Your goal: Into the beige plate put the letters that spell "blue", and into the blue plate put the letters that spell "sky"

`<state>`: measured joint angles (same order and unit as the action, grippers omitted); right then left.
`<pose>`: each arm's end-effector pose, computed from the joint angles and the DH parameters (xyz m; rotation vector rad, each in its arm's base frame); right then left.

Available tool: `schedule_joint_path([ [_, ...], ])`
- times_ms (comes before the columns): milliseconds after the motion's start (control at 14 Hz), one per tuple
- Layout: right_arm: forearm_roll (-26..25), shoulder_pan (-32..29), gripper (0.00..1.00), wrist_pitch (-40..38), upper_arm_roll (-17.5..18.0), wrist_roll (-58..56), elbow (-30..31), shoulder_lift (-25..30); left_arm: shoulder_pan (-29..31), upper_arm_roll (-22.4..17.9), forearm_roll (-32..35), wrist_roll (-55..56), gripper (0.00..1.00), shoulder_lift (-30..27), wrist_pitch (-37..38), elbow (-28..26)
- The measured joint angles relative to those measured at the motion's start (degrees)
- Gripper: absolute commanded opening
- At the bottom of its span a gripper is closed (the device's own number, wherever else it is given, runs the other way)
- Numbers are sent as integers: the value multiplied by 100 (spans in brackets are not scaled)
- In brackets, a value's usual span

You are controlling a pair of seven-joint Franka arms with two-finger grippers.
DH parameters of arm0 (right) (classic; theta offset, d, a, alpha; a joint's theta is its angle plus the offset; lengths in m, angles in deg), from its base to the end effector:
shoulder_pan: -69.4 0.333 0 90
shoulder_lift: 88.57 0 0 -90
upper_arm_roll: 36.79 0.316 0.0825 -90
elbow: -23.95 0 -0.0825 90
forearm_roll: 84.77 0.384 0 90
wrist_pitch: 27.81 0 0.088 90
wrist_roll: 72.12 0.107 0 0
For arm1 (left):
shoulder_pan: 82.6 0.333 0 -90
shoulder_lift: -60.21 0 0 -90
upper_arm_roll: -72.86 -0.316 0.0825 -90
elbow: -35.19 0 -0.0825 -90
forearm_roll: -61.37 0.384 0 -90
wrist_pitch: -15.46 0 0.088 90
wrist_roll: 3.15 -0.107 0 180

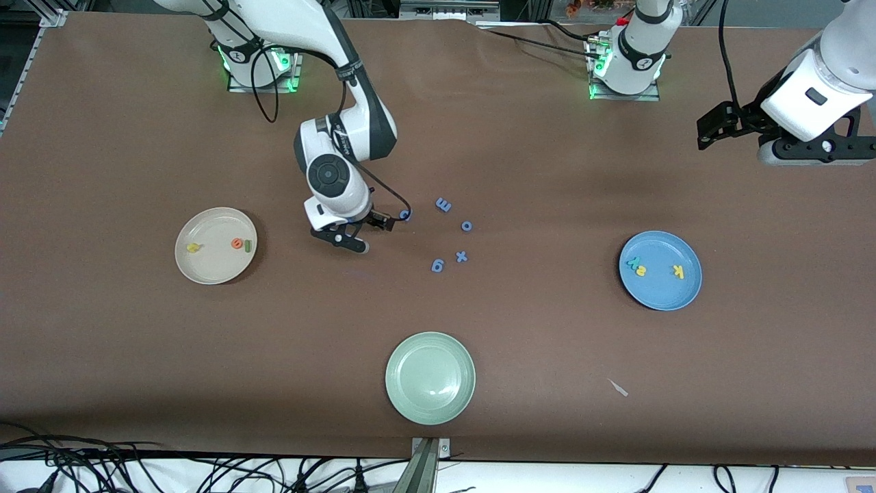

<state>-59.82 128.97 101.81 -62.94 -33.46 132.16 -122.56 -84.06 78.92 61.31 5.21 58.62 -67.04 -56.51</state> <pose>0.5030 0.3583 0.2052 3.0598 -0.5332 -0.2179 0.5263 -0.0704 0.6151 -3.1146 -0.0231 0.2050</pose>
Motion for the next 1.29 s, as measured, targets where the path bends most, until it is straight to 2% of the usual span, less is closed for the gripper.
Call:
schedule_joint_path([
  [358, 11, 4, 100, 295, 101, 79, 180, -6, 1, -5, 0, 1, 100, 0, 0, 0],
  [572, 281, 5, 100, 717, 254, 85, 392, -9, 1, -5, 0, 1, 100, 0, 0, 0],
  [787, 343, 5, 99, 856, 308, 85, 495, -10, 1, -5, 0, 1, 100, 0, 0, 0],
  [930, 344, 4, 91, 997, 326, 85, 599, -10, 1, -5, 0, 1, 100, 0, 0, 0],
  [1288, 345, 8, 55, 1212, 426, 84, 728, 62, 2, -5, 0, 1, 100, 1, 1, 0],
])
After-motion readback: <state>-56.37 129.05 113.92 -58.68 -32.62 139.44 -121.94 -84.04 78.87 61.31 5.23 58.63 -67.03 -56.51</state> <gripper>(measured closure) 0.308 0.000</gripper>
